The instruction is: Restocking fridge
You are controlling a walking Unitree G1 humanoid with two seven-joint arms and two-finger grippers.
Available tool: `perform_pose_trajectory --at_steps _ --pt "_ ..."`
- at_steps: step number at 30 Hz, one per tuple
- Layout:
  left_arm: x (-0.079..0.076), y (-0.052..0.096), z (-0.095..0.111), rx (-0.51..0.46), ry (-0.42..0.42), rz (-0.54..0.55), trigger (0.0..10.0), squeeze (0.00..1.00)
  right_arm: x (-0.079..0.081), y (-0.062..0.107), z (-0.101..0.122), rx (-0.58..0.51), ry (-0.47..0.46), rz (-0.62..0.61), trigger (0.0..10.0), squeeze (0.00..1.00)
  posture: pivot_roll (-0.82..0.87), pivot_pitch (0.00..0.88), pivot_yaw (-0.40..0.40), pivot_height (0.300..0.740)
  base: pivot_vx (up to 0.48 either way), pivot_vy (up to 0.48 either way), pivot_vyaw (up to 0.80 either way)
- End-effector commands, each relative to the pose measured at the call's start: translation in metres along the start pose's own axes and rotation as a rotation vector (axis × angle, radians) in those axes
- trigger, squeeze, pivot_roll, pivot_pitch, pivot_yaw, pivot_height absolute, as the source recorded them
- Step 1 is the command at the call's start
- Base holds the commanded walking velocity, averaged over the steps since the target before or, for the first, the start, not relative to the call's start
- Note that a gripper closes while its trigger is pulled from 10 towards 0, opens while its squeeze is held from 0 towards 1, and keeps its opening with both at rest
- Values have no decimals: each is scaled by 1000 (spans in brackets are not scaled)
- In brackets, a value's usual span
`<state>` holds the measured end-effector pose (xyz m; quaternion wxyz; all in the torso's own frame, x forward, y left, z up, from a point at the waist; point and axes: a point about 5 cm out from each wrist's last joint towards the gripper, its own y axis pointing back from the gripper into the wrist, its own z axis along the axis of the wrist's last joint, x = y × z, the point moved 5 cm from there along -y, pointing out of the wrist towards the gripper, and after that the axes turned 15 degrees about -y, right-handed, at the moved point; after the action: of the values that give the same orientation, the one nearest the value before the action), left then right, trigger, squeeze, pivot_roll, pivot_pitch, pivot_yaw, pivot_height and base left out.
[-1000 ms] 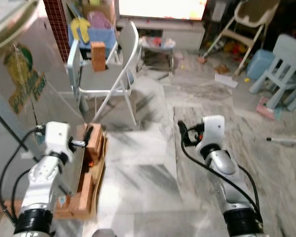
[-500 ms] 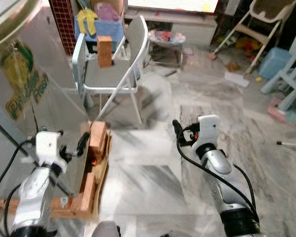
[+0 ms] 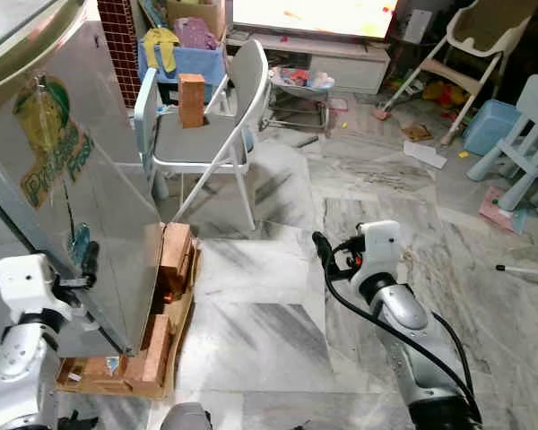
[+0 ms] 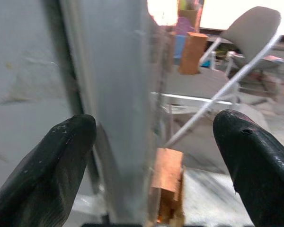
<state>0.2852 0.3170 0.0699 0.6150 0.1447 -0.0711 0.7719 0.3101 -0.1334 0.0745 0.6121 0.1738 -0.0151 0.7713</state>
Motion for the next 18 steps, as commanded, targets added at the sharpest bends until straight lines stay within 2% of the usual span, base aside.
perform_pose_trajectory --at_steps 1,4,7,11,13,14,15,17,18 --pt "9 -6 5 -6 -16 43 10000 0 -2 5 2 8 -4 3 10000 0 104 6 -77 740 0 0 0" --pt "12 -8 6 -8 -19 60 10000 0 -4 8 1 15 -4 4 10000 0 99 6 -79 740 0 0 0" --pt "8 -22 13 -25 -7 46 10000 0 -7 10 0 27 -1 5 10000 0 97 6 -82 740 0 0 0" --pt "-5 -36 26 -55 -8 4 10000 0 -3 10 1 34 0 34 10000 0 94 6 -87 740 0 0 0" --pt "-14 -48 39 -85 1 -11 10000 0 5 12 -1 58 -27 82 10000 0 95 1 -90 740 0 0 0" --pt "-22 -53 49 -115 11 -45 10000 0 11 14 -1 64 -39 128 10000 0 89 0 -89 740 0 0 0" --pt "-38 -55 59 -150 10 -126 10000 0 15 17 0 70 -43 156 10000 0 88 0 -89 740 0 0 0" --pt "-59 -55 70 -189 -6 -226 10000 0 15 19 0 75 -43 159 10000 0 88 0 -89 740 0 0 0" --pt "-106 -47 91 -243 9 -419 10000 0 10 21 0 79 -39 145 10000 0 93 0 -95 740 0 0 0"
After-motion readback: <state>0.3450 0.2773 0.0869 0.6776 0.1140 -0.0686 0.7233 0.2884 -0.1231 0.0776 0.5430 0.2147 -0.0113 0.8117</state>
